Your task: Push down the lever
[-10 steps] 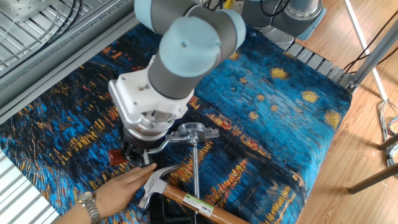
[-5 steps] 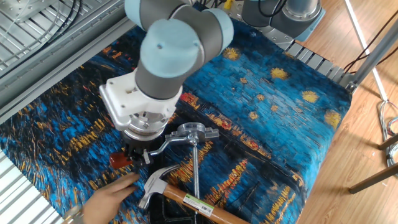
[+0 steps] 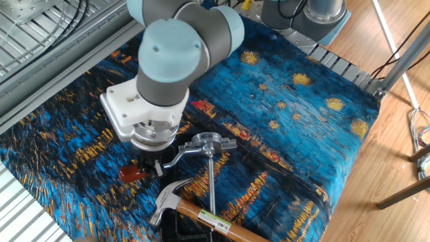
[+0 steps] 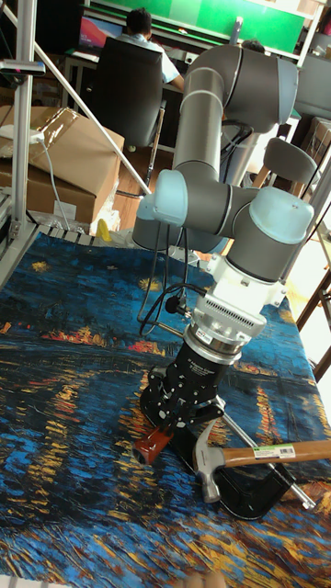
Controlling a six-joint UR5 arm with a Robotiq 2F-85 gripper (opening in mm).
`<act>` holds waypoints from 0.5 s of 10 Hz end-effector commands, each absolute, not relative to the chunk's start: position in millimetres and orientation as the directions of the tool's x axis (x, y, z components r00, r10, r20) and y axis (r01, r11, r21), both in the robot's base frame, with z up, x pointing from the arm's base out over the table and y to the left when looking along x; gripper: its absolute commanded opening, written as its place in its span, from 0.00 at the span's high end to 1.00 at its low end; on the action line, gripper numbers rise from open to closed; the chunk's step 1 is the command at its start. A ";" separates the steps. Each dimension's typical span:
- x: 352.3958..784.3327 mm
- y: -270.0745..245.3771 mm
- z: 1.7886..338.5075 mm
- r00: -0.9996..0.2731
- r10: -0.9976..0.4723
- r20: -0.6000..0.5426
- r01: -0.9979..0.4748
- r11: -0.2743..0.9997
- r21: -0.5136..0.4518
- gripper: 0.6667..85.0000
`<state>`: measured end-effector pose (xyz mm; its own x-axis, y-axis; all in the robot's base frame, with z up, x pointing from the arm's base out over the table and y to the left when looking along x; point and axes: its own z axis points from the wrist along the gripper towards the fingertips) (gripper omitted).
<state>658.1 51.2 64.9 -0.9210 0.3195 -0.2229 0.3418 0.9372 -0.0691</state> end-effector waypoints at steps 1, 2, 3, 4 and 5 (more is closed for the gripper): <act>653.7 45.4 70.5 -0.943 0.280 -0.181 0.298 0.951 -0.078 0.80; 653.9 40.9 72.0 -0.948 0.263 -0.177 0.281 0.956 -0.082 0.80; 652.7 41.1 71.7 -0.952 0.256 -0.169 0.272 0.959 -0.081 0.80; 648.5 43.7 70.7 -0.953 0.261 -0.155 0.276 0.957 -0.085 0.81; 648.2 44.9 70.2 -0.952 0.267 -0.150 0.281 0.957 -0.078 0.81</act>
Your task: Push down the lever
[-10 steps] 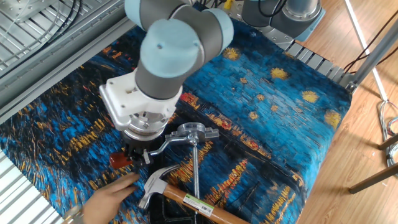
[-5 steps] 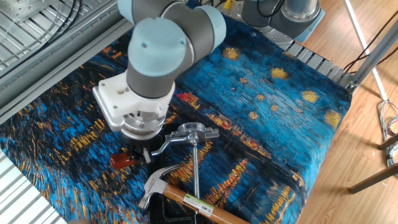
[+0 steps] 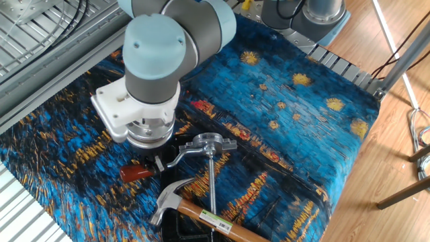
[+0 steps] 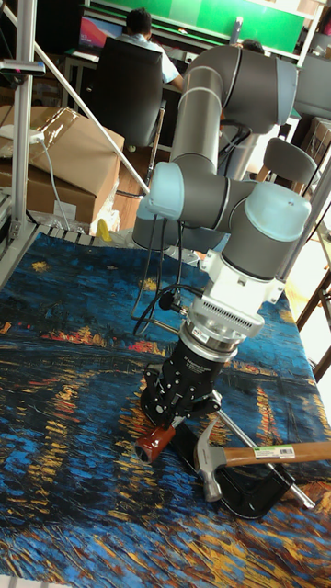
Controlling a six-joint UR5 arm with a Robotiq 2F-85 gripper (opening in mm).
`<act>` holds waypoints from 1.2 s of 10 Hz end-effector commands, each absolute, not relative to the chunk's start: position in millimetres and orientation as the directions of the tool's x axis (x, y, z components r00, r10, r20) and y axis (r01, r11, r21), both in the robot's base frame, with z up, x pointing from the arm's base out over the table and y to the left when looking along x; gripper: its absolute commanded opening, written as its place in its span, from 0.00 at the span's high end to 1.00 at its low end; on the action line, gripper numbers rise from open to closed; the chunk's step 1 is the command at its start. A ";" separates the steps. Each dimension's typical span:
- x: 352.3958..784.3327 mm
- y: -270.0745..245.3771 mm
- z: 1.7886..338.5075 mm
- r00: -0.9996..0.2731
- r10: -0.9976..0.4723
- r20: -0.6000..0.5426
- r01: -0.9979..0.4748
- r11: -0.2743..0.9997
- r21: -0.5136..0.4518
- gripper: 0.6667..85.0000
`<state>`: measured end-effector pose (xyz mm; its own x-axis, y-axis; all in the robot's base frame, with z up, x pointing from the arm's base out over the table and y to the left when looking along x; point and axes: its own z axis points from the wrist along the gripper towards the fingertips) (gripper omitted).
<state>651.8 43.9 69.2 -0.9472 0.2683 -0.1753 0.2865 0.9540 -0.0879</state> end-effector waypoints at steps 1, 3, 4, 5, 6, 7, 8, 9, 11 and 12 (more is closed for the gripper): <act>648.9 44.6 68.1 -0.952 0.267 -0.149 0.279 0.958 -0.069 0.81; 649.9 47.0 68.5 -0.953 0.264 -0.149 0.274 0.960 -0.055 0.81; 650.4 48.4 69.0 -0.953 0.263 -0.150 0.273 0.961 -0.052 0.81; 649.4 50.9 71.2 -0.955 0.257 -0.147 0.266 0.963 -0.044 0.81; 650.6 53.9 74.9 -0.954 0.256 -0.154 0.264 0.964 -0.030 0.81; 651.6 57.8 77.3 -0.952 0.262 -0.158 0.268 0.963 -0.012 0.81; 654.4 60.1 77.7 -0.945 0.281 -0.165 0.285 0.959 0.004 0.81; 656.7 59.2 74.2 -0.942 0.290 -0.168 0.293 0.956 0.005 0.81; 660.9 56.1 66.3 -0.941 0.292 -0.173 0.296 0.955 0.007 0.81; 662.4 59.4 64.1 -0.940 0.297 -0.169 0.297 0.955 0.025 0.81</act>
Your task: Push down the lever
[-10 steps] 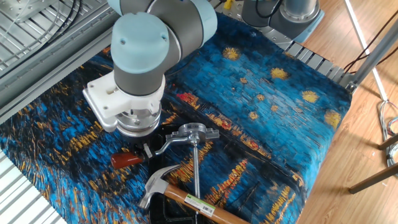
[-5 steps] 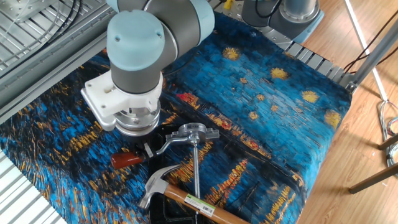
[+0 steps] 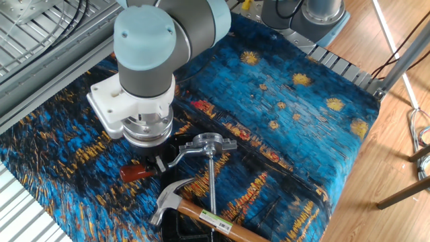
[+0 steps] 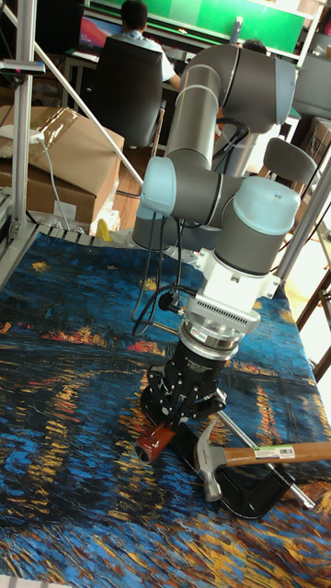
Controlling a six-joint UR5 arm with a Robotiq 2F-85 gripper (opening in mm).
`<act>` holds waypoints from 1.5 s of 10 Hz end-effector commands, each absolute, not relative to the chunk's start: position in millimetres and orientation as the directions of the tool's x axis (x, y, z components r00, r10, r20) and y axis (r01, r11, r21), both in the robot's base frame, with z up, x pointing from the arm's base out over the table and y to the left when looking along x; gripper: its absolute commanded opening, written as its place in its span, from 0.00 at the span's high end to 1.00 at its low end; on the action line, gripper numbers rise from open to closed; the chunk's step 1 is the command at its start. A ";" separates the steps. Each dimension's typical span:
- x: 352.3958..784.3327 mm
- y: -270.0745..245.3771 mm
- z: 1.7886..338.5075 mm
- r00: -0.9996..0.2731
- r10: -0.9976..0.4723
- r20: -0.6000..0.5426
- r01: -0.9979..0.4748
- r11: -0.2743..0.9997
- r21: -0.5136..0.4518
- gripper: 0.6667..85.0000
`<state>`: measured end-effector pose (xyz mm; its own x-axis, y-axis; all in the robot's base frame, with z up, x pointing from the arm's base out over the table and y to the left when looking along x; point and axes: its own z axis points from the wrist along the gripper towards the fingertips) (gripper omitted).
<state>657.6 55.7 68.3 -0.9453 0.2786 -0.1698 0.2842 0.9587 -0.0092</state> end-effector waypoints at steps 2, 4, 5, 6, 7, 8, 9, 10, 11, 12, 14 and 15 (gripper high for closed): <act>661.6 57.8 60.9 -0.940 0.300 -0.164 0.300 0.954 0.021 0.81; 650.7 47.5 61.4 -0.956 0.257 -0.138 0.261 0.965 -0.011 0.81; 650.1 46.3 61.4 -0.957 0.256 -0.136 0.260 0.966 -0.015 0.81; 651.8 48.5 58.6 -0.956 0.260 -0.137 0.264 0.964 -0.011 0.81; 654.3 50.4 54.7 -0.954 0.265 -0.138 0.269 0.963 -0.010 0.81; 657.4 52.4 51.0 -0.953 0.269 -0.142 0.273 0.962 -0.006 0.81; 658.6 52.7 50.1 -0.952 0.269 -0.145 0.273 0.962 -0.005 0.81; 659.0 52.7 50.2 -0.952 0.269 -0.147 0.272 0.962 -0.005 0.81; 659.7 52.8 49.3 -0.951 0.270 -0.148 0.274 0.962 -0.004 0.81; 661.0 52.6 47.6 -0.951 0.271 -0.151 0.275 0.961 -0.005 0.81; 662.0 51.6 47.0 -0.950 0.272 -0.156 0.276 0.961 -0.008 0.81; 662.8 52.9 45.4 -0.949 0.274 -0.156 0.278 0.961 -0.003 0.81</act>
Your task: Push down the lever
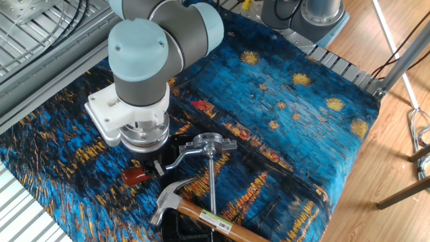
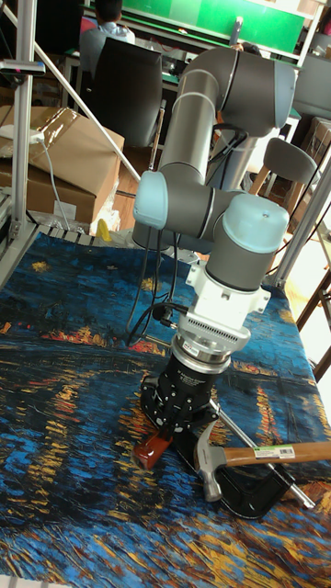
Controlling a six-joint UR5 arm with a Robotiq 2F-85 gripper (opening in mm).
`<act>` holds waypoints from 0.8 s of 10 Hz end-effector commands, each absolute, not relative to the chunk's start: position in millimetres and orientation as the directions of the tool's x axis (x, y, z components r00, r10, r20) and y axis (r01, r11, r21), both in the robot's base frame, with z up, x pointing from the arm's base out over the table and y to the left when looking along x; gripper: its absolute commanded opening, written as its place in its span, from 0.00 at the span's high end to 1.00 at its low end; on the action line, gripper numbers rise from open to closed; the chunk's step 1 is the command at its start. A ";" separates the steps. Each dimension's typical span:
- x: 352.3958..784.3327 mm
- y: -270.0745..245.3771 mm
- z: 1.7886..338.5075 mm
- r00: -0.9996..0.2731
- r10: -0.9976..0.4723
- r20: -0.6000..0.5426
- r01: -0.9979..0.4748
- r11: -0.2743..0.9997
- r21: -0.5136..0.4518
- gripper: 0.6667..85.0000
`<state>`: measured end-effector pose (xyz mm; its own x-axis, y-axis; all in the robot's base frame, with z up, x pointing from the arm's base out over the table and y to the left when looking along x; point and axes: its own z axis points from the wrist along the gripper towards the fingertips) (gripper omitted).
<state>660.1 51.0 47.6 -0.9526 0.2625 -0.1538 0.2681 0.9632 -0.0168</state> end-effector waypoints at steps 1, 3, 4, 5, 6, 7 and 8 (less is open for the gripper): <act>663.4 53.4 43.0 -0.949 0.274 -0.156 0.278 0.961 -0.003 0.81; 663.7 55.0 38.5 -0.951 0.271 -0.153 0.274 0.962 0.002 0.81; 663.9 54.7 36.4 -0.951 0.269 -0.153 0.272 0.962 0.001 0.81; 664.0 54.8 36.4 -0.951 0.268 -0.153 0.271 0.963 0.005 0.81; 662.3 54.3 39.5 -0.952 0.268 -0.150 0.271 0.963 0.000 0.81; 657.9 52.4 49.8 -0.954 0.265 -0.143 0.270 0.963 -0.018 0.81; 650.8 51.3 64.0 -0.956 0.261 -0.132 0.268 0.963 -0.039 0.81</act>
